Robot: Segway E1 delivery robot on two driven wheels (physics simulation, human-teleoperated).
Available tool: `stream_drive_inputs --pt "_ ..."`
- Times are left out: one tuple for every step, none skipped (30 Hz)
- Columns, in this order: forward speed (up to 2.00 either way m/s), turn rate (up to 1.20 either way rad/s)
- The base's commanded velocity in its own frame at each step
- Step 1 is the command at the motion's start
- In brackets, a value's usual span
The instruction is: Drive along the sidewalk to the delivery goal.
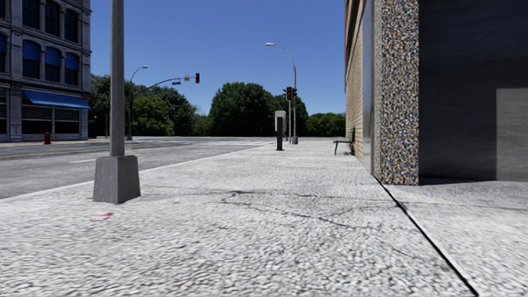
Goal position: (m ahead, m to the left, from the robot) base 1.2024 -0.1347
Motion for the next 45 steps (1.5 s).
stream_drive_inputs --pt "0.84 0.00" --pt "0.84 0.00" --pt "0.84 0.00" --pt "0.84 0.00" --pt "0.84 0.00" --pt "0.84 0.00" --pt "0.84 0.00" --pt "0.84 0.00" --pt "0.84 0.00" --pt "0.84 0.00" --pt "0.84 0.00" --pt "0.84 0.00" --pt "0.84 0.00" --pt "0.84 0.00" --pt "0.84 0.00" --pt "0.84 0.00" --pt "0.84 0.00" --pt "0.84 0.00" --pt "0.84 0.00" --pt "0.84 0.00" --pt "0.84 0.00" --pt "0.84 0.00" --pt "0.84 0.00" --pt "0.84 0.00" --pt "0.79 0.00" --pt "0.43 0.00" --pt "0.00 0.00" --pt "0.00 0.00" --pt "0.00 0.00" --pt "0.00 0.00" --pt "0.00 0.00" --pt "0.00 0.00" --pt "0.00 0.00" --pt "0.00 0.00" --pt "0.00 0.00" --pt "0.00 0.00" --pt "0.00 0.00" --pt "0.00 0.00" --pt "0.00 0.00" --pt "0.00 0.00" --pt "0.00 0.00" --pt "0.00 0.00" --pt "0.00 0.00" --pt "0.00 0.00" --pt "0.00 0.00"
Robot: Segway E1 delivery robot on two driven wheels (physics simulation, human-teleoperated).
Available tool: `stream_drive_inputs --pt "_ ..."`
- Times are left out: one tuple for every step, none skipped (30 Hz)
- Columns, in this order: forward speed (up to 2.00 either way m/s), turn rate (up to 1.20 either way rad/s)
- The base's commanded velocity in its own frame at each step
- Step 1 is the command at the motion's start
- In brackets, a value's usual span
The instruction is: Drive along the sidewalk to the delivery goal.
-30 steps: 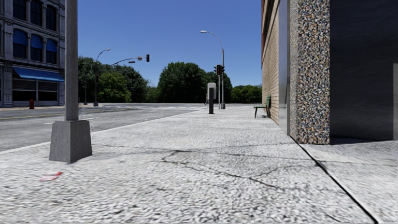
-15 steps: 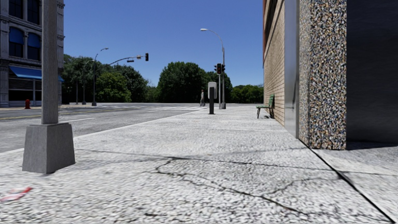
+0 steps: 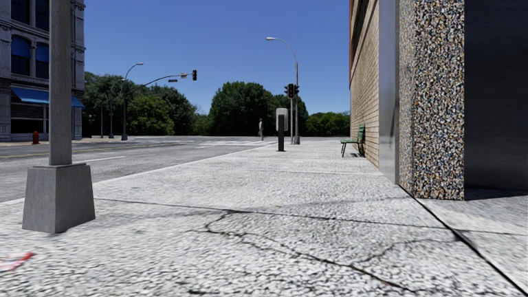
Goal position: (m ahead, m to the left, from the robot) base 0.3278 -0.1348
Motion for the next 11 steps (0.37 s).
stream_drive_inputs --pt "0.00 0.00" --pt "0.00 0.00" --pt "0.00 0.00" --pt "0.00 0.00" --pt "0.00 0.00" --pt "0.00 0.00" --pt "0.00 0.00" --pt "0.00 0.00" --pt "0.00 0.00" --pt "0.00 0.00" --pt "0.00 0.00"
